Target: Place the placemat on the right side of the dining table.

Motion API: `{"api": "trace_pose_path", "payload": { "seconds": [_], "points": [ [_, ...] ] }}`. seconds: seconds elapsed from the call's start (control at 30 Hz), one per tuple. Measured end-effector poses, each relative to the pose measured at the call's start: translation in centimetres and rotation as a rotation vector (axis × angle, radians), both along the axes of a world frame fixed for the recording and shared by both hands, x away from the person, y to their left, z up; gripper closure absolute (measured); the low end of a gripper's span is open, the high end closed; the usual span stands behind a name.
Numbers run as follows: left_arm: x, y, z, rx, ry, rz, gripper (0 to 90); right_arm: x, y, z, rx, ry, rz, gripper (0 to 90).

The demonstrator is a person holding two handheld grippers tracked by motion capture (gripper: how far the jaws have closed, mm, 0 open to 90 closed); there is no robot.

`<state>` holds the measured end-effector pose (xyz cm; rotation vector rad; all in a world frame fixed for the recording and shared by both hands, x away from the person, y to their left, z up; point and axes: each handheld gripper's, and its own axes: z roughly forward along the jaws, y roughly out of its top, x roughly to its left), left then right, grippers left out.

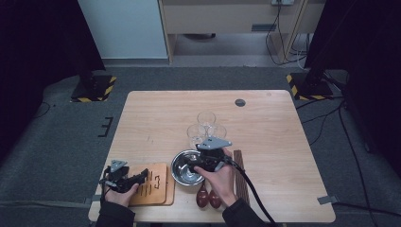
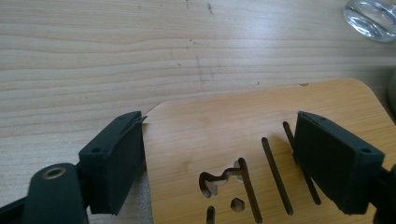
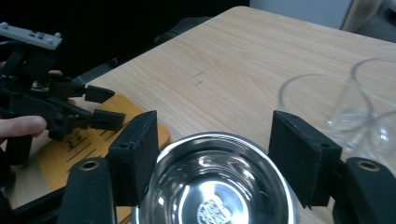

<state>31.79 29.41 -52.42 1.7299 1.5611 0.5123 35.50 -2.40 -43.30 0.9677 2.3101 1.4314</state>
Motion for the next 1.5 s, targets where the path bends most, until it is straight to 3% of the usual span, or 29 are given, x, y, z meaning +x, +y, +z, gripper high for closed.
{"api": "trace_pose_path", "payload": {
  "seconds": [0.6,1.07,1.5],
  "points": [
    [-1.0,0.1,1.5,-0.020,-0.093,0.003,16.8,-0.9,4.7,-1.1,0.013,0.027,0.104,35.8],
    [-1.7,-0.2,2.3,-0.018,-0.143,-0.002,16.8,-0.9,6.2,-2.1,0.018,0.069,0.155,38.7],
    [-2.1,-0.5,2.9,-0.009,-0.169,-0.012,16.7,-0.2,6.6,-3.3,0.041,0.138,0.172,41.7]
  ]
}}
